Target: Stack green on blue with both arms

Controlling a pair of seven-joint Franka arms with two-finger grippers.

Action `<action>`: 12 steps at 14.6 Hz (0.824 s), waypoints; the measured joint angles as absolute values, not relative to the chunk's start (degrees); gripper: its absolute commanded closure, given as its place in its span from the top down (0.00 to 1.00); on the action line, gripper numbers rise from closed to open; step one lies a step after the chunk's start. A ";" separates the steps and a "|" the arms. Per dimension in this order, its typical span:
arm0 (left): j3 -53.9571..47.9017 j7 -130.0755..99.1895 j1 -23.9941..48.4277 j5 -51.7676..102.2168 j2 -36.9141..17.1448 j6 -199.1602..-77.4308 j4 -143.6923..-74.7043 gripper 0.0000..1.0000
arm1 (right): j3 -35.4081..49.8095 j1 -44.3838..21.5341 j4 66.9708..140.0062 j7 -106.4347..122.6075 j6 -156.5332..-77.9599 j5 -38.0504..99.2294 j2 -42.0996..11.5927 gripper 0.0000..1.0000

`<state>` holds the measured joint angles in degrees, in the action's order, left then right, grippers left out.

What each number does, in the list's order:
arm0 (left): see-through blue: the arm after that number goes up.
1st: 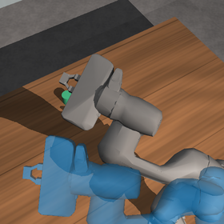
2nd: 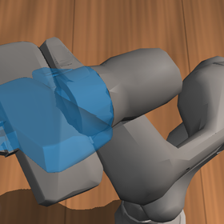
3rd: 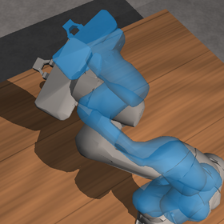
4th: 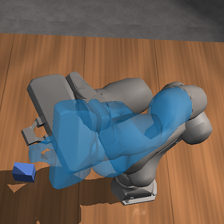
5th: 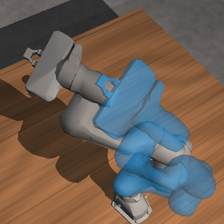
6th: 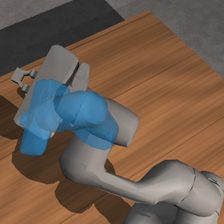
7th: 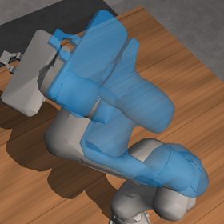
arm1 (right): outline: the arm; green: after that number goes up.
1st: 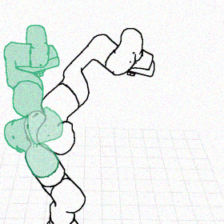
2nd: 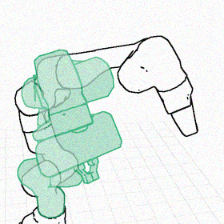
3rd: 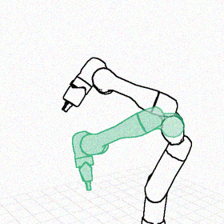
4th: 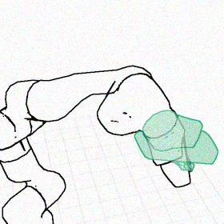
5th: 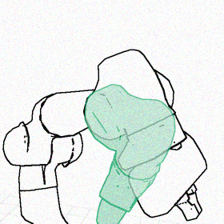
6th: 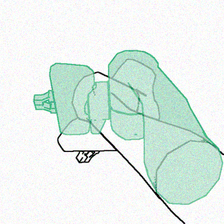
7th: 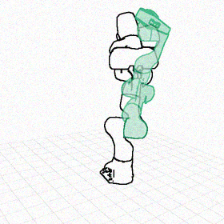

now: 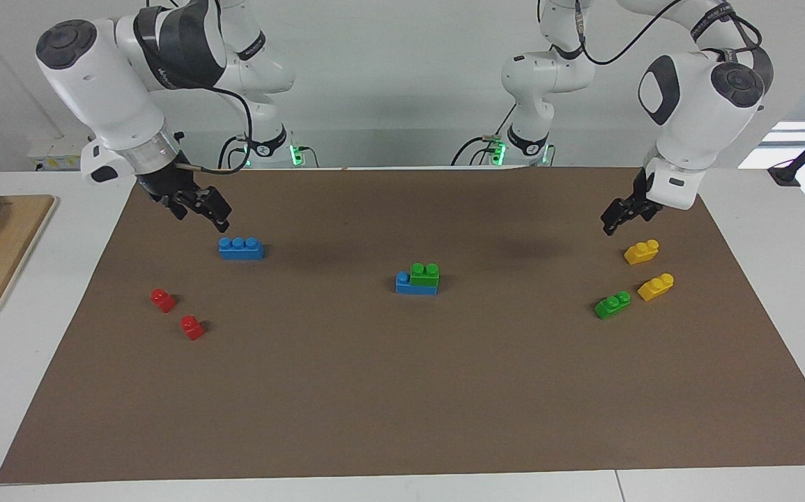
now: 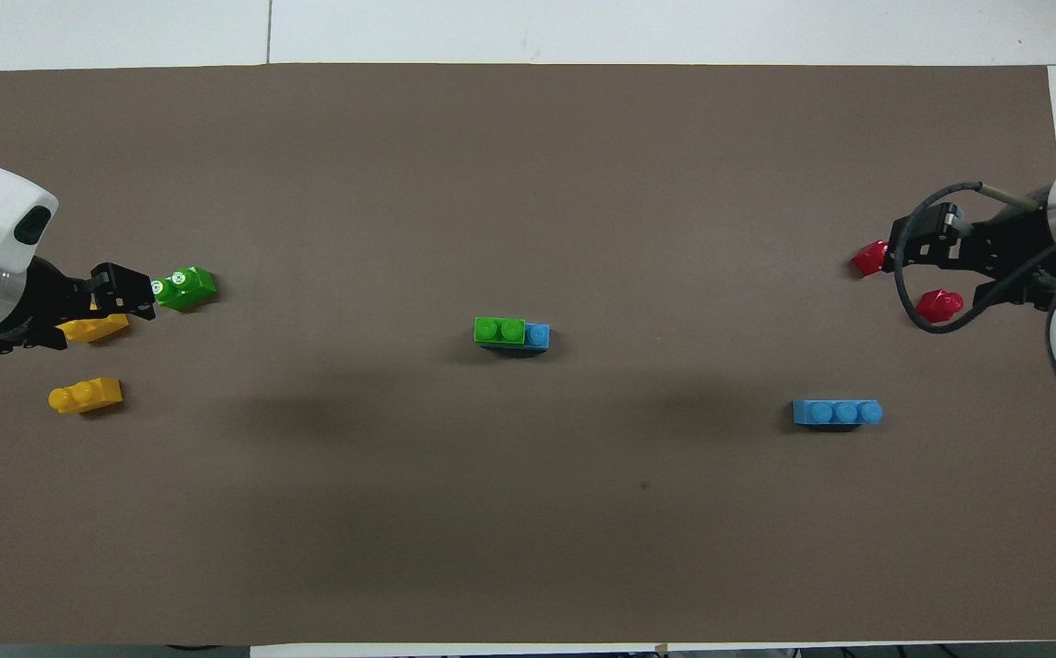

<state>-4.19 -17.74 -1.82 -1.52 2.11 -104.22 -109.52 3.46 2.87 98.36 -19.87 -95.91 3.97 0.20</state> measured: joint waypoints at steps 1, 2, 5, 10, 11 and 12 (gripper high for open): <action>-4.48 -17.72 -1.74 -1.52 2.12 -104.23 -109.52 1.00 | 3.46 2.92 98.35 -18.00 -94.39 3.51 0.80 1.00; -4.73 -17.67 -1.65 -1.52 2.14 -104.34 -109.52 1.00 | 3.46 3.01 98.34 -16.38 -93.11 3.27 1.33 1.00; -4.91 -15.80 -1.08 -1.52 2.15 -104.50 -108.63 1.00 | 3.45 3.43 98.32 -10.42 -91.86 2.38 2.65 1.00; -4.92 -10.91 -1.02 -1.52 0.03 -102.01 -104.39 1.00 | 3.43 3.85 98.32 -7.57 -91.38 2.03 3.39 1.00; -4.92 -9.33 -1.02 -1.52 -0.34 -101.73 -104.07 1.00 | 3.43 3.90 98.32 -7.54 -91.37 1.97 3.39 1.00; -4.91 -7.55 -1.02 -1.52 -0.61 -101.53 -103.77 1.00 | 3.43 3.90 98.32 -7.54 -91.37 1.78 3.39 1.00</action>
<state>-4.91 -7.55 -1.02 -1.52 -0.61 -101.53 -103.77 3.43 3.90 98.32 -7.54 -91.37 1.78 3.39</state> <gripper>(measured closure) 0.000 0.000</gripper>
